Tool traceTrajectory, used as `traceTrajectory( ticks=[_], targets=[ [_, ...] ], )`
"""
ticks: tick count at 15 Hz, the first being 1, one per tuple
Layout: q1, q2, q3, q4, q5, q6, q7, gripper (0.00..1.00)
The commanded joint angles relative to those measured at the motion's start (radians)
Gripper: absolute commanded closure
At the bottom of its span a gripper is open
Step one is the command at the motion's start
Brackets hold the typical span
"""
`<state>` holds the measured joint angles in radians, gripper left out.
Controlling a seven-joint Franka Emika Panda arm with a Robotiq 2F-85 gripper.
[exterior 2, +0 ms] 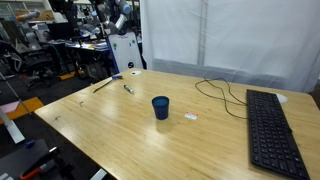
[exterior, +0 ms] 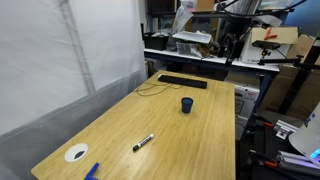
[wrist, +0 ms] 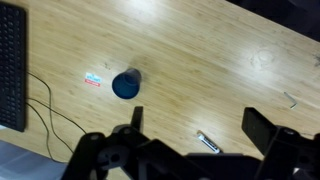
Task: Put the marker in the cup
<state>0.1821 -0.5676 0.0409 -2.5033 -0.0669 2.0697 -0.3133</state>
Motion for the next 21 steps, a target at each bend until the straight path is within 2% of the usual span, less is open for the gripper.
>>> traceTrajectory(
  ticks=[1, 5, 8, 9, 15, 16, 18, 21],
  targets=[
    [0.074, 0.136, -0.019, 0.083, 0.054, 0.041, -0.154, 0.00],
    [0.133, 0.283, 0.006, 0.166, 0.086, 0.072, -0.321, 0.00],
    [0.140, 0.371, 0.023, 0.225, 0.092, 0.059, -0.473, 0.00],
    [0.118, 0.329, 0.046, 0.175, 0.082, 0.082, -0.379, 0.00],
    [0.121, 0.353, 0.051, 0.181, 0.100, 0.090, -0.407, 0.00],
    [0.125, 0.372, 0.047, 0.185, 0.112, 0.099, -0.444, 0.00],
    [0.137, 0.456, 0.037, 0.206, 0.179, 0.149, -0.618, 0.00],
    [0.095, 0.601, 0.050, 0.273, 0.208, 0.181, -0.789, 0.00]
  ],
)
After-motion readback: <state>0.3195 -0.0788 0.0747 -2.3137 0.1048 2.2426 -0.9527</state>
